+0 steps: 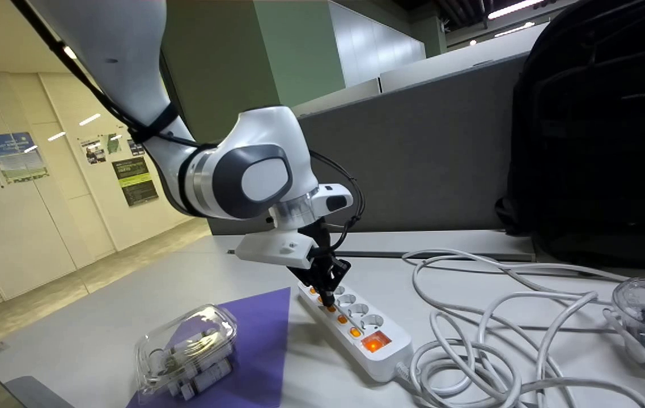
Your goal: Turn on the fourth switch from the left on the extension cable.
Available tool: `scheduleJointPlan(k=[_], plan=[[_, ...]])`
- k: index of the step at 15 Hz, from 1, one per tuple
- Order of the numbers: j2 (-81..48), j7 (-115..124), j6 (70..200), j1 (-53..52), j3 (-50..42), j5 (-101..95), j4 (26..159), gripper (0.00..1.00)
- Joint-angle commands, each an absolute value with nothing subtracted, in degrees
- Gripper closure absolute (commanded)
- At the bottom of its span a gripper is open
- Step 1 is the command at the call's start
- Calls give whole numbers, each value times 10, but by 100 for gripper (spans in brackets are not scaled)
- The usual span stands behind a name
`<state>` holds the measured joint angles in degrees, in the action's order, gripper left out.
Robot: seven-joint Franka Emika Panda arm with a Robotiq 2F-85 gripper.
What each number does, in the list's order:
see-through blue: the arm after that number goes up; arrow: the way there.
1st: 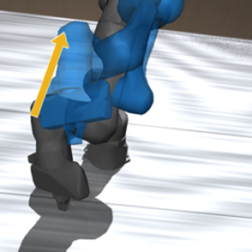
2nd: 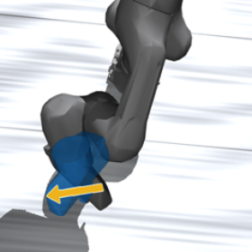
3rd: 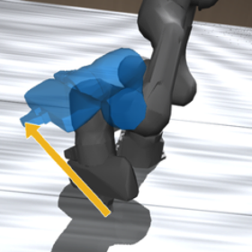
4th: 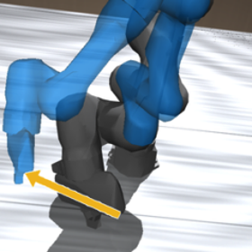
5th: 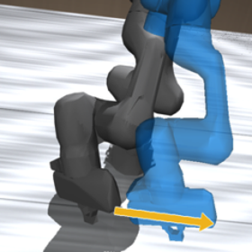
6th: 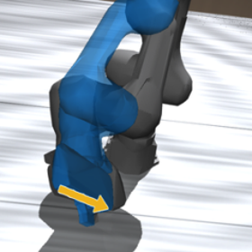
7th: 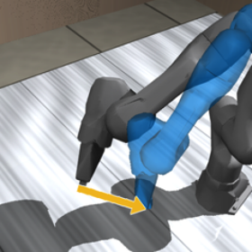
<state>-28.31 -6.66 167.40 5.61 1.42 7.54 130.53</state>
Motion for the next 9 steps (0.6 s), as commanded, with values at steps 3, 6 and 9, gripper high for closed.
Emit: scheduleJointPlan(k=[3,6,9], plan=[[-322,-30,1715,7,-37,18,1315,100],[-320,-25,1711,-5,-45,6,1321,100],[-302,-32,1676,10,-28,16,1320,100]])
